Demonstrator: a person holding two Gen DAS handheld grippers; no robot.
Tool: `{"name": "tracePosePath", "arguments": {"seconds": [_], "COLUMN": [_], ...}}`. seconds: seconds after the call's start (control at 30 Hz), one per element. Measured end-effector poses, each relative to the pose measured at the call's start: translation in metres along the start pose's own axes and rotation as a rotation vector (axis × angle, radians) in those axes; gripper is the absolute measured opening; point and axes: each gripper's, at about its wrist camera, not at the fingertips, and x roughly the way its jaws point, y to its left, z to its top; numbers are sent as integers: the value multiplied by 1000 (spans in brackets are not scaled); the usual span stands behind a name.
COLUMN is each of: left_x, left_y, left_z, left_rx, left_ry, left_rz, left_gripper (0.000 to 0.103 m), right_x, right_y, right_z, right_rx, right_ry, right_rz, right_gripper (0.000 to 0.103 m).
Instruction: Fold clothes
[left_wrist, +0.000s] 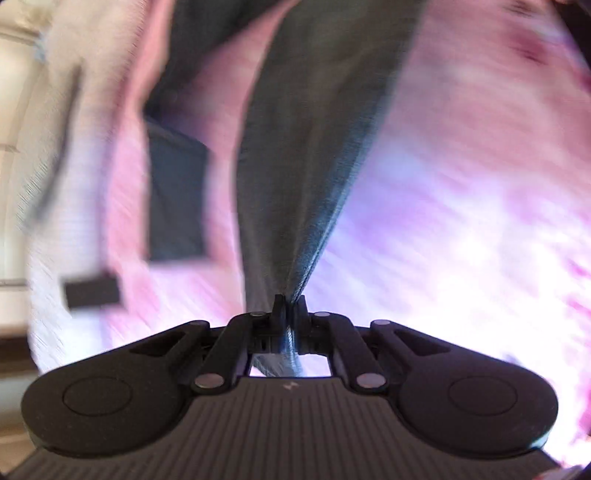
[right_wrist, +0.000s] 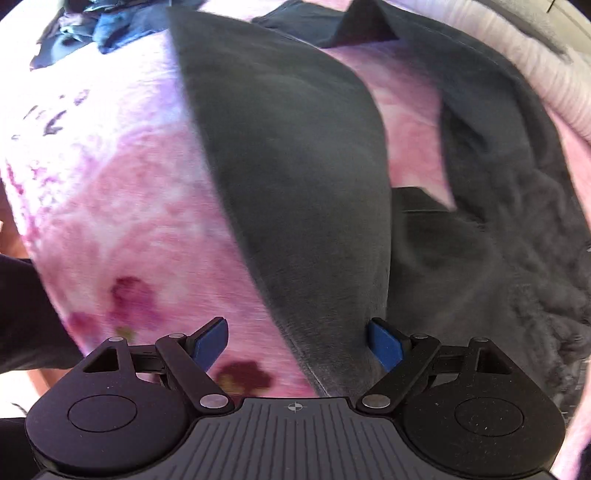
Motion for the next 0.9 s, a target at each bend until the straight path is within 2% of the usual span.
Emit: {"name": "tracePosePath", "arguments": {"seconds": [0.07, 0.17, 0.2, 0.27, 0.3, 0.37, 0.43, 0.5, 0.57, 0.67, 0.77, 0.83, 0.9], "left_x": [-24, -25, -27, -31, -33, -37, -41, -34, -19, 14, 49, 74, 98], "left_y": [-27, -74, -75, -70, -68, -63, -58, -29, 3, 54, 107, 137, 160], "left_z": [-17, -17, -18, -19, -19, -20, -21, -13, 1, 35, 73, 98, 126], "left_rx": [-10, 1, -24, -89, -121, -186, -251, -319, -364, -456, -570, -632, -668], "left_ry": [48, 53, 51, 46, 43, 38, 32, 0, -32, -92, -158, -193, -226], "left_rz": [-79, -213, -226, -237, -242, -252, -262, -179, -67, 62, 136, 160, 150], "left_gripper": [2, 3, 4, 15, 16, 24, 27, 28, 44, 50, 55, 56, 56], "right_x": [7, 18, 19, 13, 8, -5, -18, -27, -34, -41, -44, -42, -37], "right_y": [8, 24, 28, 27, 26, 24, 10, -10, -28, -61, -83, -92, -99], "right_z": [-1, -7, -8, -10, -10, -7, -3, 2, 11, 26, 42, 49, 56], "right_rx": [-15, -59, -76, -81, -79, -45, 5, 56, 103, 151, 159, 153, 146], "right_ry": [13, 61, 75, 73, 68, 44, 11, -17, -40, -90, -131, -143, -151], "right_rz": [23, 59, 63, 61, 60, 41, 1, -51, -104, -157, -184, -187, -188], "right_gripper": [85, 85, 85, 85, 85, 85, 85, 85, 85, 85, 85, 85, 85]}}
